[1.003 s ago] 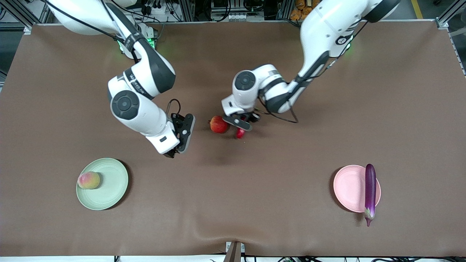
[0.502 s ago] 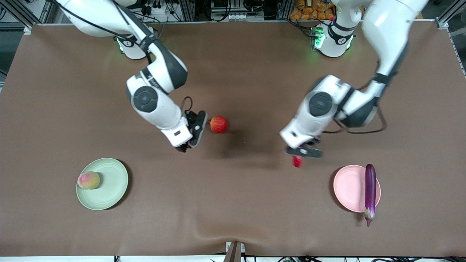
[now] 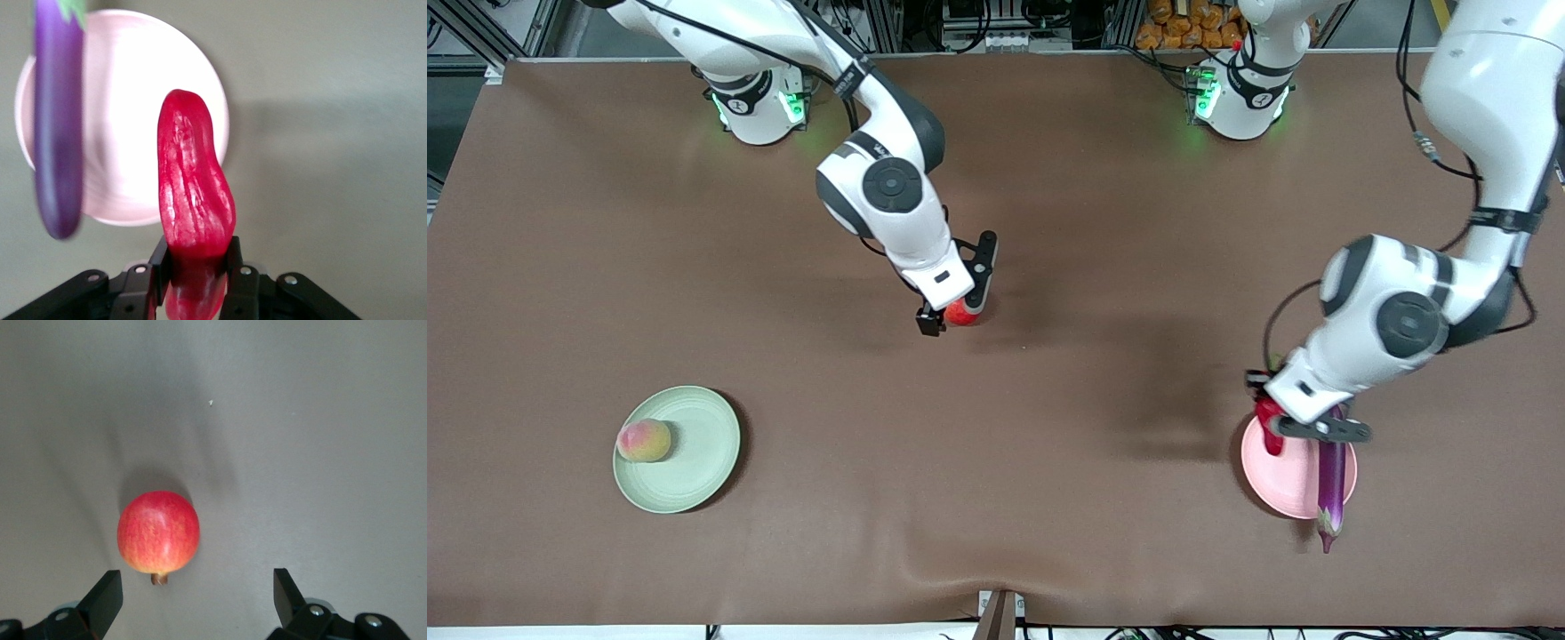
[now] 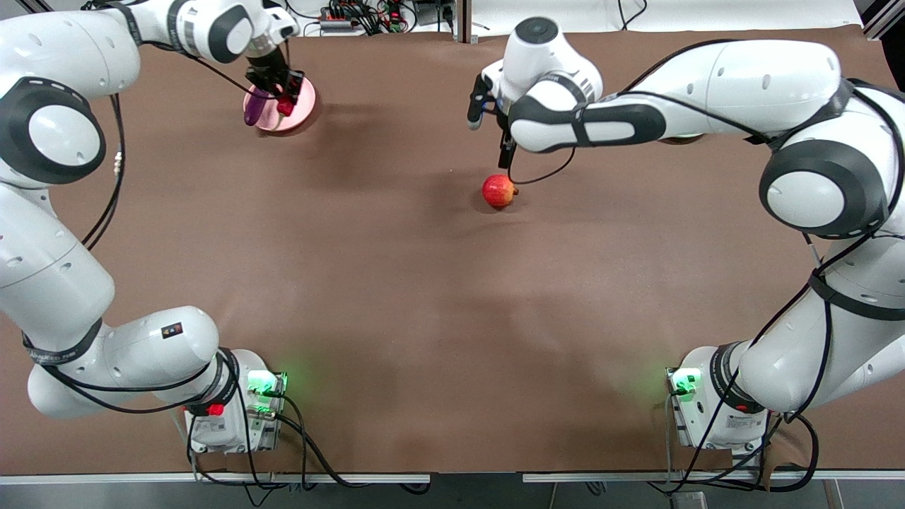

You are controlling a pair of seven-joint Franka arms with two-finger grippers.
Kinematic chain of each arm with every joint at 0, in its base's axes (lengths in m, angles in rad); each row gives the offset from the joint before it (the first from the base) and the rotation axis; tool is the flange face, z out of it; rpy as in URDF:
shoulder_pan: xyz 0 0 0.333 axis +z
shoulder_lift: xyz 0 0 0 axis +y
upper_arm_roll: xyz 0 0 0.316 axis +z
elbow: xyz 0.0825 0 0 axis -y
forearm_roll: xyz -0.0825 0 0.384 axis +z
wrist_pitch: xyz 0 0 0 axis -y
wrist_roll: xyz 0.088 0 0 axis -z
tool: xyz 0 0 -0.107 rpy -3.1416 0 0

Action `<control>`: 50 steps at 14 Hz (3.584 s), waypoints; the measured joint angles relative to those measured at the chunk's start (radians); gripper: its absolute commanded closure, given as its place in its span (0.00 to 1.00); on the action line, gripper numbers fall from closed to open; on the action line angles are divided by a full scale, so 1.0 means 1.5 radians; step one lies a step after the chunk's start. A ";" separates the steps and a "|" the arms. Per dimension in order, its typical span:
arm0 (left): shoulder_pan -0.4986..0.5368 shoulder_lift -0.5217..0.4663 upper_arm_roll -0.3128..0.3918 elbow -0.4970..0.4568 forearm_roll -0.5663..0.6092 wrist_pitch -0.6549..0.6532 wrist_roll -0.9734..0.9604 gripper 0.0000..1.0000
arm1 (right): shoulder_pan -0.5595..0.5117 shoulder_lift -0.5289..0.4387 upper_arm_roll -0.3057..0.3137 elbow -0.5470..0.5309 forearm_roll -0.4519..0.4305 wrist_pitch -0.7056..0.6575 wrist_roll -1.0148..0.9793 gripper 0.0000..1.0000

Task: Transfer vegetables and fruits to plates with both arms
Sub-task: 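Grasp the red chili with the left gripper while the right gripper grasps the apple, then place the chili on the pink plate with the left gripper, then carry the apple to the green plate while the left gripper withdraws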

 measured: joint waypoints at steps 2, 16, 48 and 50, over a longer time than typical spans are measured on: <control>-0.004 0.042 0.020 0.030 0.009 0.006 0.035 1.00 | 0.011 0.018 -0.002 -0.001 -0.012 0.007 0.030 0.00; -0.069 0.142 0.081 0.119 0.079 0.036 0.044 0.00 | 0.059 0.100 -0.025 -0.008 -0.074 0.077 0.146 0.00; -0.180 -0.478 0.285 0.048 -0.249 -0.484 0.034 0.00 | -0.407 0.144 -0.067 0.153 0.070 -0.061 0.203 1.00; -0.191 -0.479 0.284 0.045 -0.249 -0.487 0.034 0.00 | -0.407 0.167 -0.071 0.171 0.070 -0.059 0.239 1.00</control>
